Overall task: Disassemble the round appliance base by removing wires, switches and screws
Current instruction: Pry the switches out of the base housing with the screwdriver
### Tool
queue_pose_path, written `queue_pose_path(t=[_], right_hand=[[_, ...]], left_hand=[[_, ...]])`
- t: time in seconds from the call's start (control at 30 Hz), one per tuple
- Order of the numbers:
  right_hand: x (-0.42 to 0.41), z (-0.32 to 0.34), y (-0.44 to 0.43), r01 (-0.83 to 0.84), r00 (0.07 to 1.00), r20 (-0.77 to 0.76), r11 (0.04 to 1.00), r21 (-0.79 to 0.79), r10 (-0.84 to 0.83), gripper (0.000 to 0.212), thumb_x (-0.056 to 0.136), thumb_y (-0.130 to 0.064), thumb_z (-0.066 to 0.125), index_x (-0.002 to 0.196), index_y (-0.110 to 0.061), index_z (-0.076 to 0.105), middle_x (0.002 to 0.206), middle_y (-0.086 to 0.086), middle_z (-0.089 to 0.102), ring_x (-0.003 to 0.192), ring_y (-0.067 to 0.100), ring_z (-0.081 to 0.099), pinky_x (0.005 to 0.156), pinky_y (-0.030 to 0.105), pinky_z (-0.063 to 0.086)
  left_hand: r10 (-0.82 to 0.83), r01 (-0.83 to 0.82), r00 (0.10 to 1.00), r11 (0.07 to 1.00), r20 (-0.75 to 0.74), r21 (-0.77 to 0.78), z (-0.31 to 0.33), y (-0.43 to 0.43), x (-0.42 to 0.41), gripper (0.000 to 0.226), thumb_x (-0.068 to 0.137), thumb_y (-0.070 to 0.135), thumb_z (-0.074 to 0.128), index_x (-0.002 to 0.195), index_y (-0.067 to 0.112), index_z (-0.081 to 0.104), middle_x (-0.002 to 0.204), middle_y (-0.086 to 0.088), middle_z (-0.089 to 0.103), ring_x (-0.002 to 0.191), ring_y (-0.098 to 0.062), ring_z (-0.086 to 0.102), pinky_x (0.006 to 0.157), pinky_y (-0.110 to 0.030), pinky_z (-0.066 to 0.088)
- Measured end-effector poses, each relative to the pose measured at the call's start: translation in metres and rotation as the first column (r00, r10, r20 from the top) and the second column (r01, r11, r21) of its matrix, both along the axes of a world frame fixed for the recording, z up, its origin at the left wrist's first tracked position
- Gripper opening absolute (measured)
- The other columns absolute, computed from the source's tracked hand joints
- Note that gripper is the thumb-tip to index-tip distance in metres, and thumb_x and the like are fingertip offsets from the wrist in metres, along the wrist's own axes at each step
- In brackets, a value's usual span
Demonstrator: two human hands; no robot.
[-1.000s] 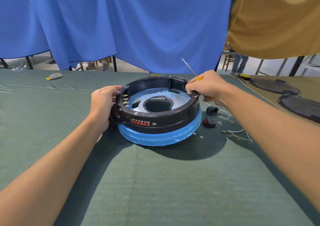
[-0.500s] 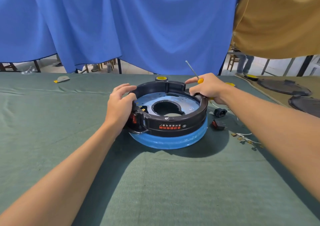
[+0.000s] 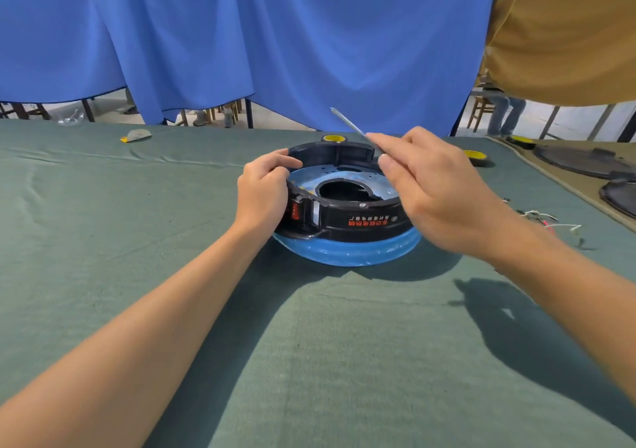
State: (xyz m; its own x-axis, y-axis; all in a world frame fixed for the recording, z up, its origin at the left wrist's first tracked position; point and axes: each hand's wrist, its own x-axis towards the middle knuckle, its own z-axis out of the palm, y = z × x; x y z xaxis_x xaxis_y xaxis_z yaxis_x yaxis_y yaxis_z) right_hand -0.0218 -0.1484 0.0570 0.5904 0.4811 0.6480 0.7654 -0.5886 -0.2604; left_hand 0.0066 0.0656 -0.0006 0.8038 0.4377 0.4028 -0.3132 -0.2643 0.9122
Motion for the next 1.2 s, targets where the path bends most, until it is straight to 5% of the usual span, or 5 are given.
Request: queue_pose_path(t=[0.3,0.43,0.53,0.83,1.2], right_hand=[[-0.027,-0.050,-0.004,-0.059,0.984,0.174,0.996,0.064,0.047,0.026,0.090,-0.013,0.062,0.113,-0.006,0.070,0.080,0.009,0.062,0.060,0.020,0.054,0.061,0.021,0.041],[-0.030,-0.058,-0.001,-0.121,0.977,0.179,0.992,0.018,0.116,0.025,0.090,-0.014,0.062,0.112,-0.006,0.071,0.078,0.008,0.060,0.060,0.015,0.052,0.061,0.015,0.038],[-0.030,-0.062,0.005,-0.137,0.974,0.180,0.991,-0.011,0.137,0.025,0.090,-0.013,0.062,0.112,-0.004,0.071,0.077,0.009,0.059,0.060,0.018,0.053,0.058,0.025,0.045],[-0.038,-0.059,0.010,-0.103,0.991,0.065,0.982,-0.158,0.114,0.025,0.092,-0.018,0.054,0.093,0.001,0.071,0.074,0.010,0.054,0.054,0.023,0.051,0.051,0.038,0.048],[-0.034,-0.026,0.014,-0.103,0.995,-0.032,0.955,-0.278,0.098,0.029,0.088,-0.017,0.052,0.078,0.003,0.071,0.059,0.015,0.056,0.059,0.019,0.042,0.059,0.030,0.037]], left_hand=[[-0.059,0.058,0.998,0.995,0.019,0.077,-0.006,0.002,-0.007,0.025,0.079,0.028,0.045,0.081,0.029,0.069,0.123,0.008,0.060,0.120,-0.009,0.052,0.108,-0.034,0.036],[-0.048,0.045,0.998,0.994,0.028,0.103,-0.007,0.003,-0.004,0.025,0.088,0.017,0.047,0.083,0.025,0.070,0.125,0.005,0.060,0.121,-0.011,0.051,0.108,-0.038,0.035],[-0.042,0.039,0.999,0.993,0.025,0.114,-0.008,0.003,-0.002,0.027,0.091,0.012,0.047,0.083,0.025,0.069,0.126,0.005,0.059,0.122,-0.011,0.050,0.108,-0.037,0.036],[-0.035,0.033,0.999,0.994,0.025,0.106,-0.010,0.002,-0.002,0.033,0.088,0.008,0.044,0.080,0.026,0.069,0.126,0.005,0.059,0.122,-0.011,0.050,0.108,-0.036,0.035],[-0.038,0.035,0.999,0.996,0.032,0.084,-0.009,0.000,-0.002,0.035,0.089,0.007,0.044,0.077,0.029,0.068,0.122,0.007,0.059,0.120,-0.011,0.050,0.106,-0.037,0.036]])
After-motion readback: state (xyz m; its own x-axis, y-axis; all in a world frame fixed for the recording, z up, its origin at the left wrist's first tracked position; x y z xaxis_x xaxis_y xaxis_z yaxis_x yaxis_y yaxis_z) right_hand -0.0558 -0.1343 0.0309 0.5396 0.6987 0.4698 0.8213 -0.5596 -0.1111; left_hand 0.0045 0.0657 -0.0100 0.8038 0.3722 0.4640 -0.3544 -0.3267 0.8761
